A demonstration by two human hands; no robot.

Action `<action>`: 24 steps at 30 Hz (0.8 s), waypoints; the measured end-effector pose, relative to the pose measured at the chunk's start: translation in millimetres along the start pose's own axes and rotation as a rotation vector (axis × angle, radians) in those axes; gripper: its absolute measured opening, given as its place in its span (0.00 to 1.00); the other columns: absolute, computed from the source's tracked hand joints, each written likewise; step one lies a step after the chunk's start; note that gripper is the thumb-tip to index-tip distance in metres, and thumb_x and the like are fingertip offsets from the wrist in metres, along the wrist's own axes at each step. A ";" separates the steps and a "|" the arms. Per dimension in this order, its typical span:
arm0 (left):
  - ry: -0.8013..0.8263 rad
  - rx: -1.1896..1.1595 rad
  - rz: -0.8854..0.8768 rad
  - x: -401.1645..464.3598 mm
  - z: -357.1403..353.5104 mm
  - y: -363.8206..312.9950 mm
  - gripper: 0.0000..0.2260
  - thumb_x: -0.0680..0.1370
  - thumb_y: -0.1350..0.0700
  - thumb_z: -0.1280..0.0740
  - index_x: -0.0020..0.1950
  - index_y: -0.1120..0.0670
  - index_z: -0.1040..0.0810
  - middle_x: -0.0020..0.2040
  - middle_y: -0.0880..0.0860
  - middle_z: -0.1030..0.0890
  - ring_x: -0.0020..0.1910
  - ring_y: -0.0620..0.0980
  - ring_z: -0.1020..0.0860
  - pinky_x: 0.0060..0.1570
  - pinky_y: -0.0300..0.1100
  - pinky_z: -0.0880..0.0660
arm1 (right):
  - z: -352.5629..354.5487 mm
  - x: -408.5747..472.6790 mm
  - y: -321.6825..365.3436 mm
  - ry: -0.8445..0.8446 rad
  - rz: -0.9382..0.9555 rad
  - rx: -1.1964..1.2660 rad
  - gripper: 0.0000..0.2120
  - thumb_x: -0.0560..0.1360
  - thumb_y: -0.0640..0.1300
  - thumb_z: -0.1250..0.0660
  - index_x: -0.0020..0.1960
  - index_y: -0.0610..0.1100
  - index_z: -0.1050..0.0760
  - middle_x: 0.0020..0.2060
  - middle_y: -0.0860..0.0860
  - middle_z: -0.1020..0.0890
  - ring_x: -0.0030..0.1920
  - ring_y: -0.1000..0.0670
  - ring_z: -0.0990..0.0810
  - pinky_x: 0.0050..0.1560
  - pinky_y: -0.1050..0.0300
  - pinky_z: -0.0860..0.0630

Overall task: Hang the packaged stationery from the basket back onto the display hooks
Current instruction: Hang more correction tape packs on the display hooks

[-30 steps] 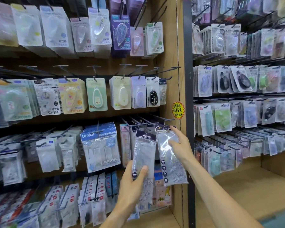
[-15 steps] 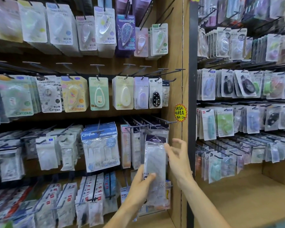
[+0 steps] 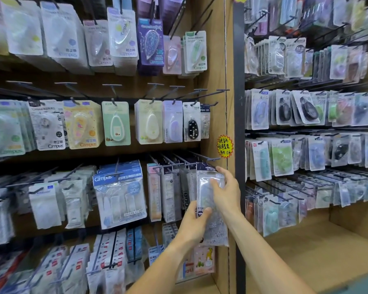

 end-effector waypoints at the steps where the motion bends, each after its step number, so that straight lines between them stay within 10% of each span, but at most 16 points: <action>1: 0.008 -0.003 0.005 -2.2 -1.0 -2.7 0.06 0.86 0.52 0.38 0.56 0.39 0.31 0.53 0.32 0.26 0.57 0.31 0.25 0.44 0.23 0.28 | 0.5 -0.5 0.6 -0.004 0.002 -0.019 0.20 0.82 0.40 0.34 0.72 0.53 0.27 0.69 0.51 0.27 0.67 0.53 0.28 0.65 0.58 0.34; 5: 0.023 0.033 0.013 -7.1 -3.9 -4.7 0.09 0.86 0.52 0.39 0.55 0.37 0.35 0.51 0.31 0.30 0.54 0.31 0.27 0.40 0.21 0.30 | -1.0 -5.7 0.4 -0.002 0.047 -0.116 0.23 0.83 0.41 0.37 0.77 0.54 0.30 0.62 0.49 0.28 0.53 0.56 0.26 0.62 0.59 0.28; 9: 0.020 0.052 0.003 -3.9 -0.4 -1.5 0.17 0.86 0.52 0.38 0.75 0.47 0.35 0.49 0.31 0.34 0.53 0.30 0.29 0.40 0.20 0.32 | -4.3 -5.8 -2.7 0.017 0.068 -0.202 0.23 0.84 0.43 0.39 0.79 0.53 0.34 0.58 0.49 0.30 0.44 0.62 0.28 0.44 0.70 0.32; 16: -0.030 0.130 0.051 3.1 9.8 4.3 0.26 0.85 0.46 0.38 0.81 0.54 0.39 0.65 0.40 0.29 0.74 0.48 0.30 0.65 0.37 0.32 | -22.9 6.5 -7.5 0.084 0.040 -0.286 0.24 0.85 0.42 0.40 0.80 0.48 0.36 0.58 0.49 0.33 0.50 0.54 0.29 0.58 0.63 0.35; 24: -0.117 0.221 0.023 -6.5 59.8 19.2 0.23 0.86 0.45 0.40 0.81 0.40 0.39 0.68 0.48 0.25 0.66 0.47 0.27 0.61 0.41 0.32 | -56.7 37.9 -16.8 0.164 -0.105 -0.394 0.24 0.82 0.44 0.34 0.77 0.49 0.32 0.66 0.40 0.33 0.68 0.37 0.29 0.72 0.49 0.34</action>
Point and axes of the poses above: each hand's wrist, its own x-axis towards the middle knuckle, its own z-axis out of the back of the hand, y = z × x, the point moved 3 cm from there along x, towards the middle knuckle
